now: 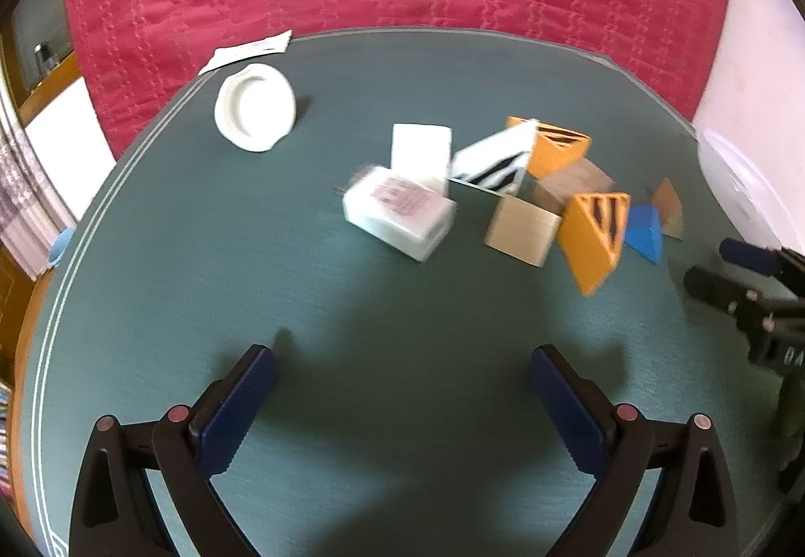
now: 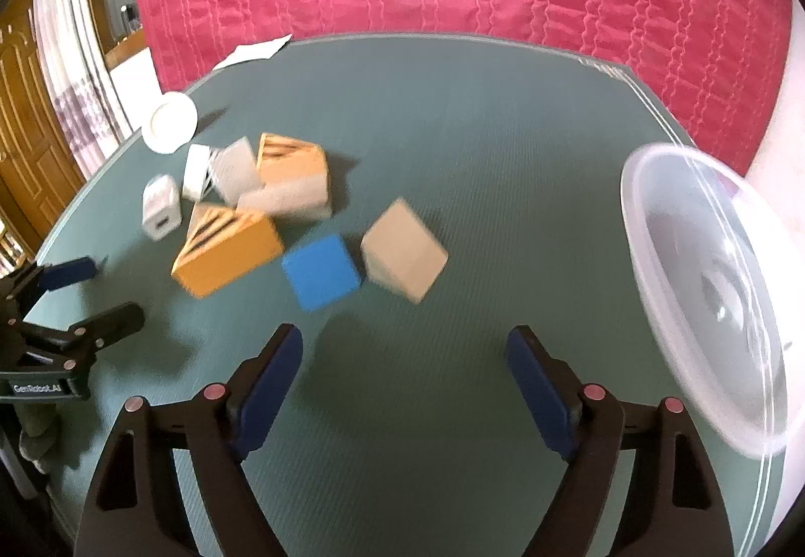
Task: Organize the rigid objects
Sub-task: 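Grasp the beige wooden cube with the right gripper while the left gripper grasps the white charger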
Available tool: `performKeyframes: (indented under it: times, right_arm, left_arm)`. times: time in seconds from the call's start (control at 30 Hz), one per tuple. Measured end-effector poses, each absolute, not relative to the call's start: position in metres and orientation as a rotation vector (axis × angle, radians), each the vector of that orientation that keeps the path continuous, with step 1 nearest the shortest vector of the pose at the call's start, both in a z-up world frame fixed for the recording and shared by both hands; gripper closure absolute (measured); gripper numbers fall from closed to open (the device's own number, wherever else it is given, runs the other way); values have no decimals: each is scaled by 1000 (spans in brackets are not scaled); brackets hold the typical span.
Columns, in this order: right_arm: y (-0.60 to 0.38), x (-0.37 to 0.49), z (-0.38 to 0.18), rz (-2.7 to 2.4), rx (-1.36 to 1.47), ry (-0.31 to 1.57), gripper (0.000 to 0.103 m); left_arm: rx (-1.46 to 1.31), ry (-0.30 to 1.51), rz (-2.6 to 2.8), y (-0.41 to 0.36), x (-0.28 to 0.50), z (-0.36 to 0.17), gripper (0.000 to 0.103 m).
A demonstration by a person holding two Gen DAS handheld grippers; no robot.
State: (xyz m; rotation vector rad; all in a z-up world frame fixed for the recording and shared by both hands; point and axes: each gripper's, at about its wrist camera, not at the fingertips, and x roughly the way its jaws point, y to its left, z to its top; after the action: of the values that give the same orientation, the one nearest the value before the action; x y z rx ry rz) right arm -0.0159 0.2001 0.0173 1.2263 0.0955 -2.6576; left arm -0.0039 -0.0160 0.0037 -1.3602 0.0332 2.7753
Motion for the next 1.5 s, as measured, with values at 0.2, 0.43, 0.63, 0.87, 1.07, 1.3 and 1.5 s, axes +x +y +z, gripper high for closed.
performKeyframes:
  times: [0.2, 0.43, 0.63, 0.87, 1.07, 1.3, 1.5]
  right_arm:
    - [199, -44, 15, -2646, 1207, 115, 28]
    - [193, -56, 14, -2600, 1180, 116, 39]
    - [197, -53, 15, -2585, 1165, 106, 56]
    - [198, -51, 15, -2579, 1158, 116, 63]
    - [197, -40, 18, -2580, 1138, 132, 72]
    - [200, -28, 18, -2548, 1137, 118, 76]
    - [200, -29, 18, -2540, 1131, 141, 73]
  left_arm:
    - [-1357, 2, 2852, -40, -15, 10, 2]
    - [-1285, 93, 2867, -33, -32, 20, 2]
    - [-1279, 143, 2830, -25, -52, 13, 3]
    - [-1341, 65, 2779, -29, -67, 5, 17]
    - [-1273, 90, 2770, -22, -60, 9, 50]
    - [-1248, 62, 2778, -26, -56, 13, 54]
    - [-1208, 68, 2803, -26, -50, 17, 54]
